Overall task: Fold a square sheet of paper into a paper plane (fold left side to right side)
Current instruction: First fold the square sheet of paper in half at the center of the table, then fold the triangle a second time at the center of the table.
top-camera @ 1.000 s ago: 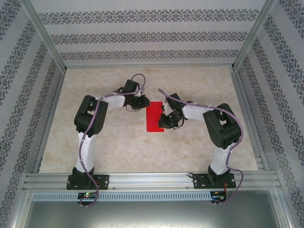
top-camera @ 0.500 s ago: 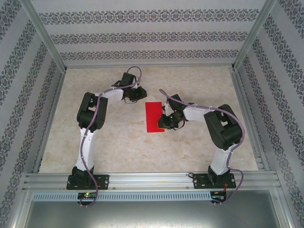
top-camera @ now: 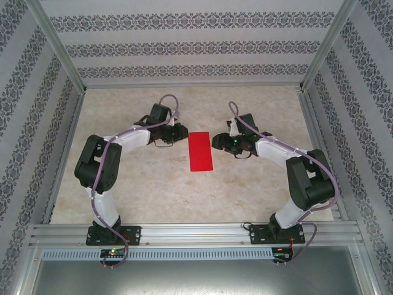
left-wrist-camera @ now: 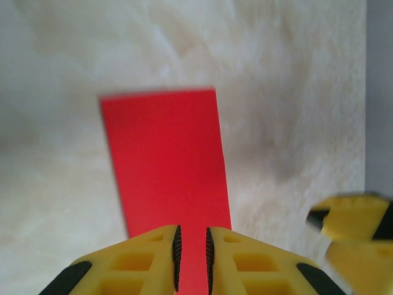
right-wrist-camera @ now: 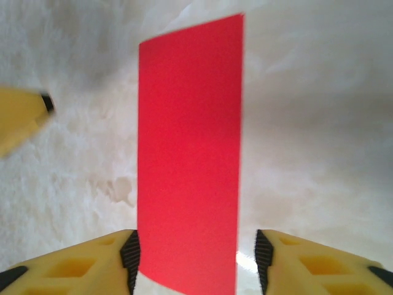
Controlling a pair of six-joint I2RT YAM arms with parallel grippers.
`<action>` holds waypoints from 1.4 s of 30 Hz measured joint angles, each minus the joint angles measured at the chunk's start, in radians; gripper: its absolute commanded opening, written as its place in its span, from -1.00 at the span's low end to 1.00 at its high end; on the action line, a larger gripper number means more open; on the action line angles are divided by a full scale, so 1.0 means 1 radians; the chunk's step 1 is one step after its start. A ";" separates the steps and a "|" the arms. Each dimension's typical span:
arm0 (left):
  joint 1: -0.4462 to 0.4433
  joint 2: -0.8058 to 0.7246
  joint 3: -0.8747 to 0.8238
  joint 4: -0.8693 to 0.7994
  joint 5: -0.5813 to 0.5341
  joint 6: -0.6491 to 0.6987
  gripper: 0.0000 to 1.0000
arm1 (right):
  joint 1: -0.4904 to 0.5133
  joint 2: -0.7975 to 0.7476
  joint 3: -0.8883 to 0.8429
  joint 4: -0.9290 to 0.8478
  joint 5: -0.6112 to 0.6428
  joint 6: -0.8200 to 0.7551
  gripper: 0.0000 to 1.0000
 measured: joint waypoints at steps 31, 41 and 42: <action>-0.064 0.133 0.013 -0.029 -0.057 -0.032 -0.67 | -0.019 0.056 0.009 -0.035 -0.119 0.026 0.32; -0.064 0.132 0.001 -0.006 -0.056 -0.033 -0.68 | 0.021 0.140 0.022 -0.095 -0.195 0.051 0.19; -0.064 0.132 0.001 -0.006 -0.056 -0.033 -0.67 | 0.028 0.147 0.022 -0.095 -0.201 0.058 0.18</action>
